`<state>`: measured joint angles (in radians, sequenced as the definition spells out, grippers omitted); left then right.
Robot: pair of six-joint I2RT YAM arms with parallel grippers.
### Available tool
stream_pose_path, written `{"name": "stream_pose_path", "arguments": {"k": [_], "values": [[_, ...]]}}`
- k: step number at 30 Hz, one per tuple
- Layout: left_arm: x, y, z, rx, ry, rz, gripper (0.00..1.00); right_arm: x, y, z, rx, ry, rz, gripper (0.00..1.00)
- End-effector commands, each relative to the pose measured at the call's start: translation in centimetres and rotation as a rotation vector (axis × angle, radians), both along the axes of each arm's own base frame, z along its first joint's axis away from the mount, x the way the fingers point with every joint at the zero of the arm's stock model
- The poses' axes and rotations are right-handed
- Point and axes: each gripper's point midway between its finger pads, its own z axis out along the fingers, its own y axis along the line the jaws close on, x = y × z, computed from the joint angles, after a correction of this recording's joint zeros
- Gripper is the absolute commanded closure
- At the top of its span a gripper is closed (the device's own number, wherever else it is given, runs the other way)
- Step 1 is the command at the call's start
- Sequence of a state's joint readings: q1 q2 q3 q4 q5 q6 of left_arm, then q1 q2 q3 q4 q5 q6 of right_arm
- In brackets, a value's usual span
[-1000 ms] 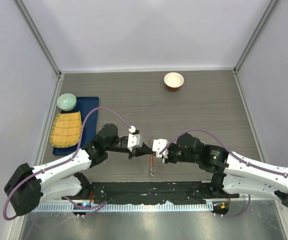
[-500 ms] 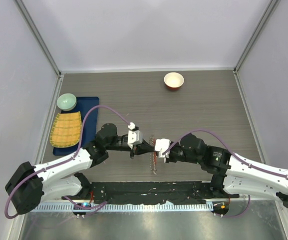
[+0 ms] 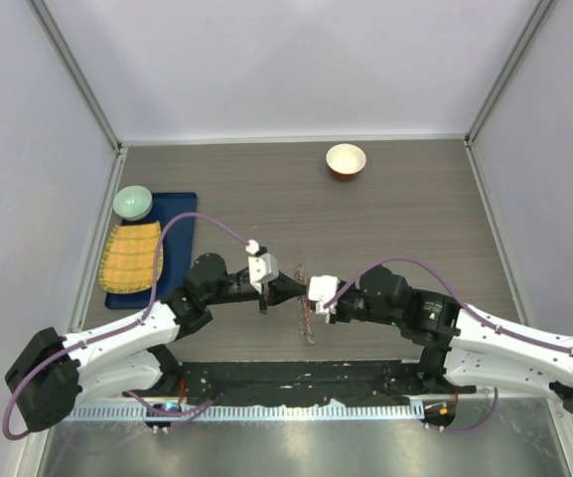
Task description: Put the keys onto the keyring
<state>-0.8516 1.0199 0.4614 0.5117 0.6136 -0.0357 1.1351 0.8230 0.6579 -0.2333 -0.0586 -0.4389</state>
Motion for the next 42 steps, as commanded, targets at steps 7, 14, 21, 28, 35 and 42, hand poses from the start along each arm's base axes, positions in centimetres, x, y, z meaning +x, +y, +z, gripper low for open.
{"name": "stream_pose_path", "arguments": {"k": [7, 14, 21, 28, 35, 42], "values": [[2.8, 1.2, 4.1, -0.173, -0.075, 0.194, 1.0, -0.4, 1.5, 3.0, 0.083, -0.002, 0.033, 0.89], [2.7, 1.7, 4.8, -0.238, -0.091, 0.216, 1.0, 0.5, 1.3, 2.3, 0.091, 0.01, -0.037, 0.88], [2.3, 2.2, 4.2, -0.284, -0.11, 0.217, 1.0, 2.7, 0.0, 2.8, 0.139, -0.001, -0.212, 0.99], [4.0, 2.1, 2.2, -0.273, -0.143, 0.286, 1.0, 5.1, -2.1, 1.5, 0.125, 0.006, -0.425, 0.99], [6.4, -0.6, 2.3, -0.333, -0.183, 0.287, 1.0, 6.5, -4.2, 0.8, 0.142, 0.005, -0.586, 0.99], [8.4, -3.0, 0.2, -0.322, -0.198, 0.279, 1.0, 7.2, -6.6, -0.6, 0.12, 0.05, -0.716, 0.99]]}}
